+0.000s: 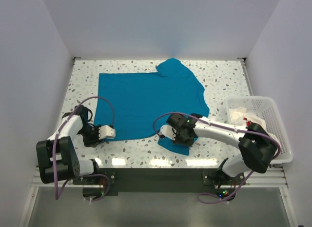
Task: Fold and stack the t-shirts
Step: Fold the tshirt
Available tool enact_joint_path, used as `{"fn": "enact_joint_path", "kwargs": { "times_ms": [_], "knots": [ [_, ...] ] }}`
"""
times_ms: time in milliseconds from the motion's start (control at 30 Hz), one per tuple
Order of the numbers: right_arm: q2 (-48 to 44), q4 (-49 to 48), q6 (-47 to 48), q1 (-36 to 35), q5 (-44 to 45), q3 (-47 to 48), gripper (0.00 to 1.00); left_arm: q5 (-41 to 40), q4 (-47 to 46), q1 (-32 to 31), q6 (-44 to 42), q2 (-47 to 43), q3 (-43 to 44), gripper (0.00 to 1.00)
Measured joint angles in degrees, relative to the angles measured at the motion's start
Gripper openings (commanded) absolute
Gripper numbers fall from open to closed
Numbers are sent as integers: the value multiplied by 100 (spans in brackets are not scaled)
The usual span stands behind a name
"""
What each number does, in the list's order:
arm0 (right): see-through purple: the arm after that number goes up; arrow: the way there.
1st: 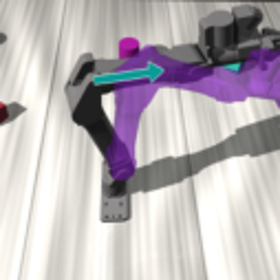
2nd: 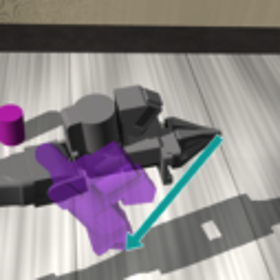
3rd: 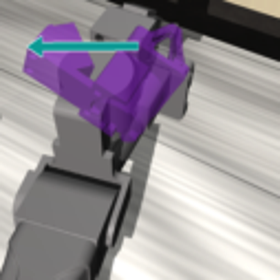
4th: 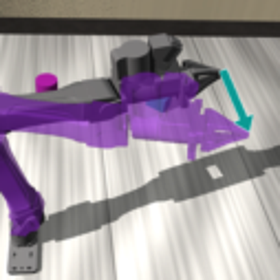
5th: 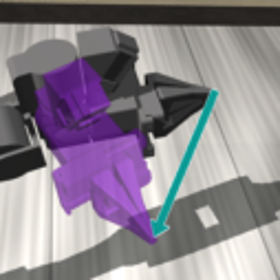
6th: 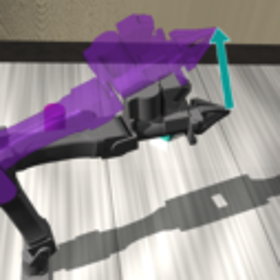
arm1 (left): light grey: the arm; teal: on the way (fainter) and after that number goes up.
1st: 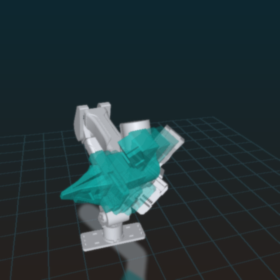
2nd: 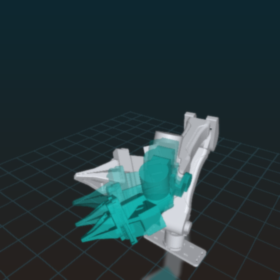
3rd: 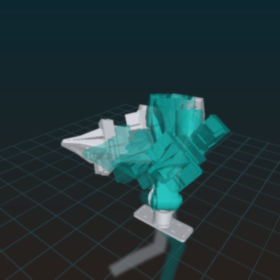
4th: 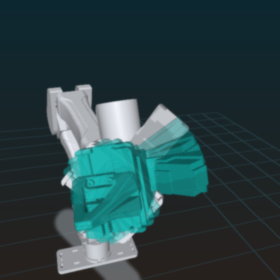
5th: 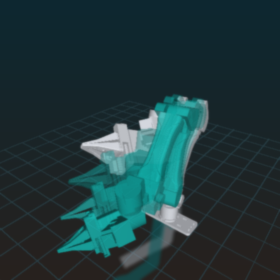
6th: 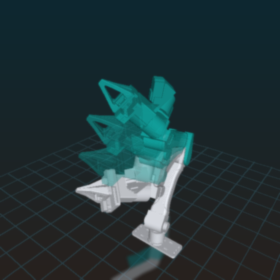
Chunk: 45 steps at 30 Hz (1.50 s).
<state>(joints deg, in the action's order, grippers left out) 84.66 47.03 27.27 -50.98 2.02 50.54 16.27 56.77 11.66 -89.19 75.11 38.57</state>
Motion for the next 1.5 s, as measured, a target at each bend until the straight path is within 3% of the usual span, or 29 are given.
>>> {"fn": "enact_joint_path", "kwargs": {
  "times_ms": [133, 233, 433, 733, 1067, 1300, 1500],
  "knots": [
    [0, 44, 42, 0, 0, 39, 0, -120, -249, 24, -26, -50, -201, 43],
    [-11, 103, 81, 4, 0, 42, 0, -155, -361, 22, -48, -138, -317, 36],
    [-275, 225, 173, 55, 0, 44, 0, -173, -745, 22, -188, -251, -463, 0],
    [-758, 647, 278, 205, -22, 289, 0, -90, -474, 52, -208, -352, -328, 0],
    [-1095, 1008, 535, 413, 28, 647, 0, 184, 184, 216, -192, -339, 555, 0],
    [-1038, 1130, 872, 535, 151, 944, 0, 529, 337, 262, -79, -59, 1145, 0],
    [-509, 1233, 1266, 1049, 149, 1554, 0, 750, 352, 367, 66, 354, 1628, 0]
  ]
}}
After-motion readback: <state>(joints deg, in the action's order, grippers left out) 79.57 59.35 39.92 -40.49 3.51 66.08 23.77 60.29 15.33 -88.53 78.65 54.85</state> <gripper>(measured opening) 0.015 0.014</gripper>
